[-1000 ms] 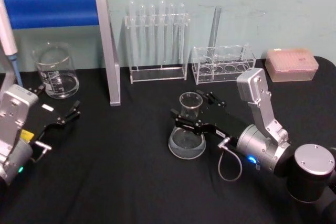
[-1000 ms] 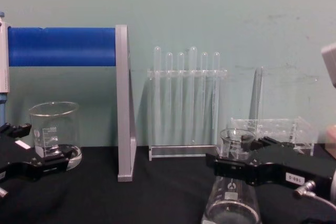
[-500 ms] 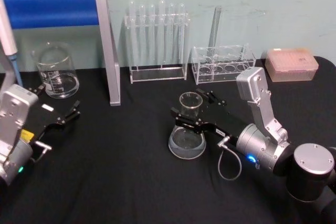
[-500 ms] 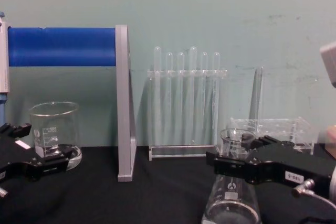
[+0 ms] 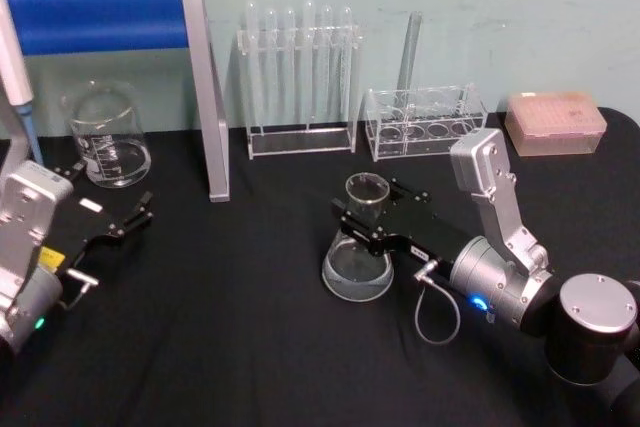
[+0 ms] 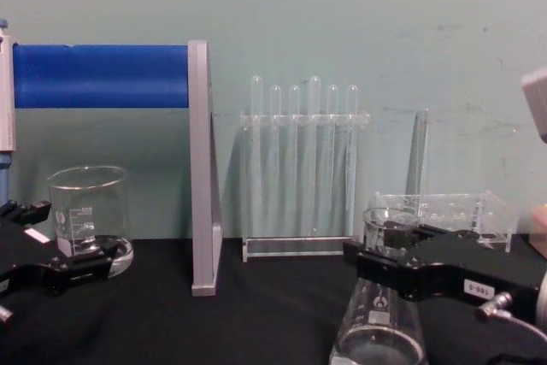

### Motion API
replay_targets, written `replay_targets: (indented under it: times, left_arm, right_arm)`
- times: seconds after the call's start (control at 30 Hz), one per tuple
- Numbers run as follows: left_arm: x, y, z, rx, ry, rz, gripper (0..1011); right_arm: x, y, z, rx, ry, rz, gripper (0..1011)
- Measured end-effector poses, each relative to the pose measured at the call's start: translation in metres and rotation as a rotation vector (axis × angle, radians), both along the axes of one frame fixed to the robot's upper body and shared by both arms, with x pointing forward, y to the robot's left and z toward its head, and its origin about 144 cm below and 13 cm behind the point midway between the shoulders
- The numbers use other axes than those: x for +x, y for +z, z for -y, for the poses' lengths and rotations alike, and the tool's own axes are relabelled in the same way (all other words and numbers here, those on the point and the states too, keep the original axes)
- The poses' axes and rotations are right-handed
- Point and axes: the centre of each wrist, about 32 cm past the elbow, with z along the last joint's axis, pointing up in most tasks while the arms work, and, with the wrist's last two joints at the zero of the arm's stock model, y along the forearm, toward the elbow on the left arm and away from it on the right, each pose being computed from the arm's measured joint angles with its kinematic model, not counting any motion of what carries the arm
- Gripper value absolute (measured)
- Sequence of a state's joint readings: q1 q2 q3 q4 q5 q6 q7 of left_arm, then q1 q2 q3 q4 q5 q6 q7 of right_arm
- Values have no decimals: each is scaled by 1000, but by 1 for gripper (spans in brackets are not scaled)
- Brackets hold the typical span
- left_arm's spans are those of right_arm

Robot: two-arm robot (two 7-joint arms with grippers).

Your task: Grasp the erlenmeyer flask with one hand, shake it three times, then place it back.

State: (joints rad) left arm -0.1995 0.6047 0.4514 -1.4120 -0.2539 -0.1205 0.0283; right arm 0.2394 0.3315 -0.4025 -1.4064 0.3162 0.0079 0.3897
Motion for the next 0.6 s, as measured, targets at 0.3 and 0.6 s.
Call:
replay_targets:
  times: [0.3,0.6]
  left_arm:
    - [0,0,0,0,0,0,1001]
    - [0,0,0,0,0,0,1001]
  right_arm:
    - [0,0,0,0,0,0,456]
    - [-1,5,1,9,-8,13,456]
